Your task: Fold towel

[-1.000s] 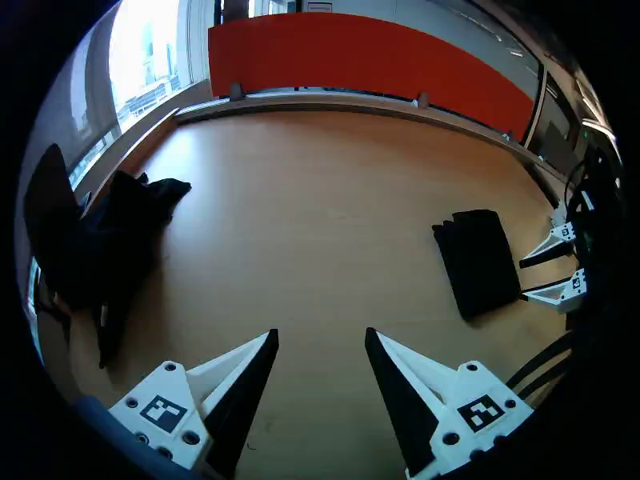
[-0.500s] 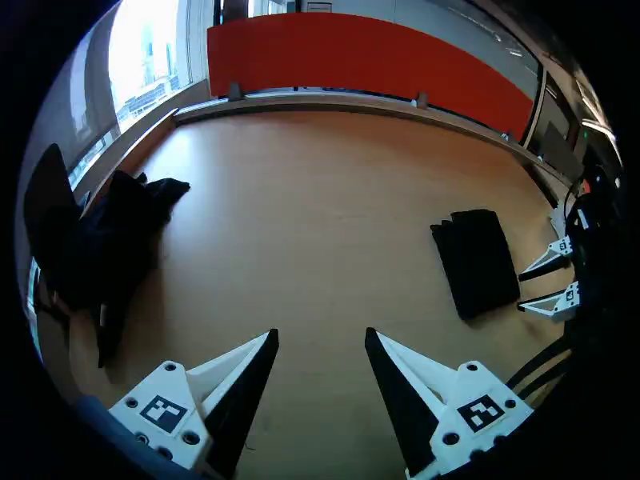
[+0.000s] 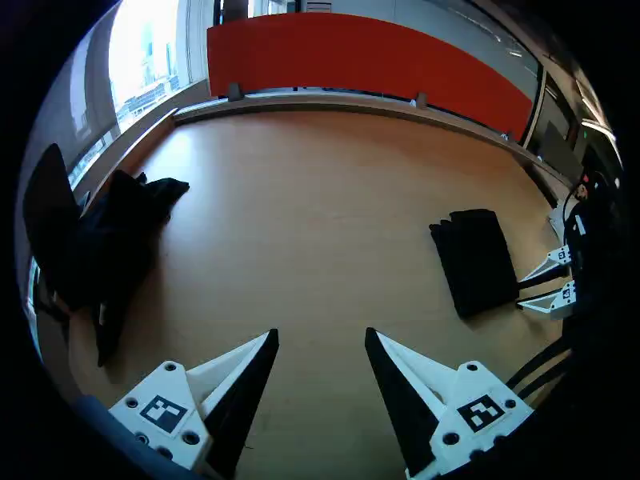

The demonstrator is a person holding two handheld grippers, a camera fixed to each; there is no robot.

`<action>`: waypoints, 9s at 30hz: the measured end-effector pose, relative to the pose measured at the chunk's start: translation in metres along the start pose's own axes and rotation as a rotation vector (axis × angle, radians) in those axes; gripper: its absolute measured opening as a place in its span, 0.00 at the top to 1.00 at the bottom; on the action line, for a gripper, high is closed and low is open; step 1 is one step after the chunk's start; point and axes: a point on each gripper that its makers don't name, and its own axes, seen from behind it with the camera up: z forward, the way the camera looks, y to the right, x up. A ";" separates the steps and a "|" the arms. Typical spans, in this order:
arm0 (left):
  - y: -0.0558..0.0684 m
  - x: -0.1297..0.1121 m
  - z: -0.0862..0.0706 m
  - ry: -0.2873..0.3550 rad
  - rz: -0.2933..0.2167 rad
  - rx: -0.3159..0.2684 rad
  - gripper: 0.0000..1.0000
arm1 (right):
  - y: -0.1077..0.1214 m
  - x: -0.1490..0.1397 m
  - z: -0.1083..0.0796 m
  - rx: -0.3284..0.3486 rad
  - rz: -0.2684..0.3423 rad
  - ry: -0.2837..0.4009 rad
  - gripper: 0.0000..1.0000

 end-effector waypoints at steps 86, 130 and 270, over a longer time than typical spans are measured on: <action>0.016 0.036 -0.004 0.075 0.021 -0.043 0.21 | 0.096 0.175 -0.151 -0.213 -0.125 0.313 0.96; 0.015 0.044 -0.004 0.064 0.046 -0.022 0.21 | 0.281 0.077 -0.219 -0.359 0.009 0.136 0.96; 0.017 0.032 -0.010 0.032 0.062 0.005 0.21 | 0.298 -0.218 -0.177 -0.415 0.442 -0.338 0.96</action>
